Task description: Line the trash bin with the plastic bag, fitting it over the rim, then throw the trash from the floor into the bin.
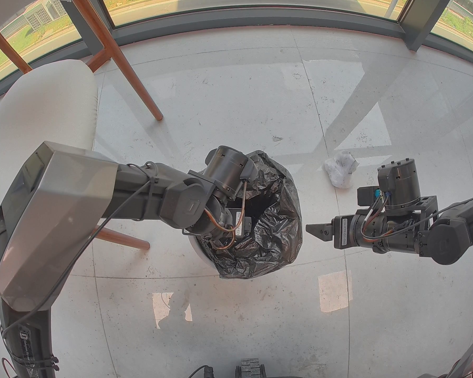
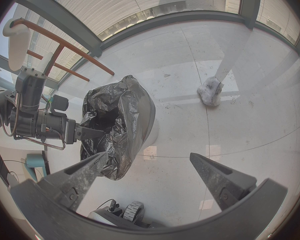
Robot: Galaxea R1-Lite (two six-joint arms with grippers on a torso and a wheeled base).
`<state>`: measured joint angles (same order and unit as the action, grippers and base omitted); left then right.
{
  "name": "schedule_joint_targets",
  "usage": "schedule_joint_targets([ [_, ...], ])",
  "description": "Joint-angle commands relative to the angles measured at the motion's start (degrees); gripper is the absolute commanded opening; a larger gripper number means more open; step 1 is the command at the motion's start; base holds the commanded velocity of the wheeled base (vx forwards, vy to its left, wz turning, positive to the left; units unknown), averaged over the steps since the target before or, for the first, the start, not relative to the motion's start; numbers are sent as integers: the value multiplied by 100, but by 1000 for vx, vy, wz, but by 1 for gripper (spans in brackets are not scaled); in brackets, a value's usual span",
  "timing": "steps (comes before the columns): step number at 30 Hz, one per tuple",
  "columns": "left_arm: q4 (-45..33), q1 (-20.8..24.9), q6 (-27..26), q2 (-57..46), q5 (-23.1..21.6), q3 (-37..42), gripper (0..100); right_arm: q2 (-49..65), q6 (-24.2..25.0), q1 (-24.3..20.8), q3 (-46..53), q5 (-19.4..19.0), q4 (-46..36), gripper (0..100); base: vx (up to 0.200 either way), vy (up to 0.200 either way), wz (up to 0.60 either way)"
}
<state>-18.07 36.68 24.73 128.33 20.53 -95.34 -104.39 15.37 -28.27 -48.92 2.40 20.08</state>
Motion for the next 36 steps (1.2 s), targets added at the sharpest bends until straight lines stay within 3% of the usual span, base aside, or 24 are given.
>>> schedule_joint_targets([
  [1, -30, 6, -30, -1, 48, -11, 100, -11, 1, -3, -3, -3, 5, 100, 0, 0, 0],
  [20, 14, 67, -118, 342, 223, -178, 100, -3, 1, 32, 5, -12, 5, 100, 0, 0, 0],
  [21, 14, 67, -118, 377, 223, -213, 0, -3, 1, 32, 5, -12, 5, 100, 0, 0, 0],
  [36, -461, 76, -136, 377, 223, -450, 0, -11, 10, 76, -3, -12, 5, 100, 0, 0, 0],
])
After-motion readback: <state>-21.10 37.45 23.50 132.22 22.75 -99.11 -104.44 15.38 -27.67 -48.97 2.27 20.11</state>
